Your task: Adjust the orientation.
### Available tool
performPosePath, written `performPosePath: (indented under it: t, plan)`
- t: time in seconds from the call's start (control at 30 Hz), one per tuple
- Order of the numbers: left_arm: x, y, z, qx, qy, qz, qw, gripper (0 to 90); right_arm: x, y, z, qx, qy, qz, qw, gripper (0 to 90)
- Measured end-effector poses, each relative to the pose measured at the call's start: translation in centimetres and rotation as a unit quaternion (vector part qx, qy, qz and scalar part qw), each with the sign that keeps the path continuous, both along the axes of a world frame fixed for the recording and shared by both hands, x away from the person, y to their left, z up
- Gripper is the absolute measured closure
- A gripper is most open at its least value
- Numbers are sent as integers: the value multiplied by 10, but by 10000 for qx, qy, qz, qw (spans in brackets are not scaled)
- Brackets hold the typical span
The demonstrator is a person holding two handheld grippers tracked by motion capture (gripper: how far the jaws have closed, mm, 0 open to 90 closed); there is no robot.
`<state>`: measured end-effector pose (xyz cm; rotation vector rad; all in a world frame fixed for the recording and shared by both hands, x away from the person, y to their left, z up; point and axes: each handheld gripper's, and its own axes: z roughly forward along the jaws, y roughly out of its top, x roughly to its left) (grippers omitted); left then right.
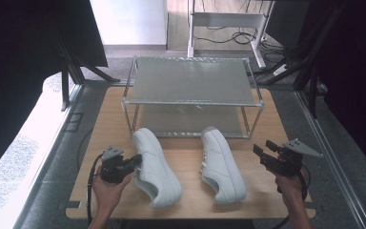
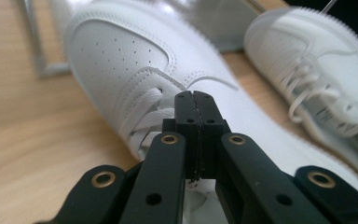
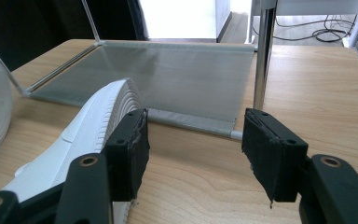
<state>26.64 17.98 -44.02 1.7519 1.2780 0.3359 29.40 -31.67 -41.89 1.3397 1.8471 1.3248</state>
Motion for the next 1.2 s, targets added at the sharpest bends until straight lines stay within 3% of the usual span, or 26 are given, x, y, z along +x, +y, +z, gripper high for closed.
performPosePath:
  t: [0.1,0.17,0.23,0.27,0.3,0.4,0.47,0.57,0.6,0.63,0.77,0.83,0.9,1.07,1.1,1.13,1.17,1.2]
  plan:
    - [16,-23,6,129,-87,-151,9998,900,0,-1,-2,-9,12,-18,10000,418]
    - [31,-44,6,332,-134,-314,9989,900,0,-4,-3,-26,16,-3,10000,411]
    - [42,-61,4,497,-57,-447,9977,900,-1,-6,-3,-16,6,-13,10000,411]
    - [48,-71,0,683,54,-537,9962,900,-1,-9,-3,31,-8,-53,10000,411]
    - [53,-79,-7,649,118,-618,9959,900,-2,-12,-2,95,-19,-81,9999,411]
    - [59,-83,-10,496,192,-539,9971,900,-4,-18,-1,134,-63,-169,9997,412]
    - [58,-81,-6,433,214,-596,9970,900,-4,-20,0,159,-78,-199,9996,412]
    - [44,-76,12,309,19,-616,9976,900,-4,-21,0,165,-68,-231,9996,413]
    - [44,-76,12,309,19,-616,9976,900,-4,-21,0,165,-68,-231,9996,413]
    - [34,-77,21,283,-72,-708,9971,900,-4,-21,-1,125,-41,-232,9996,413]
    - [21,-85,25,288,-120,-945,9950,900,-4,-18,-2,119,-30,-227,9997,414]
    - [11,-90,22,275,-164,-970,9948,900,-4,-15,-3,68,9,-191,9998,414]
    - [3,-97,15,397,-145,-1057,9935,900,-3,-13,-5,40,39,-173,9998,414]
    - [-3,-108,-10,442,157,-1205,9916,900,-2,-9,-8,-10,72,-104,9999,413]
    - [-3,-110,-21,550,309,-1223,9905,900,-2,-8,-8,-41,82,-70,9999,412]
    - [-3,-110,-21,550,309,-1223,9905,900,-2,-8,-8,-41,82,-70,9999,412]
    - [-3,-112,-30,796,299,-1227,9888,900,-2,-7,-9,-54,79,-65,9999,412]
    - [-3,-112,-30,796,299,-1227,9888,900,-2,-7,-9,-54,79,-65,9999,412]
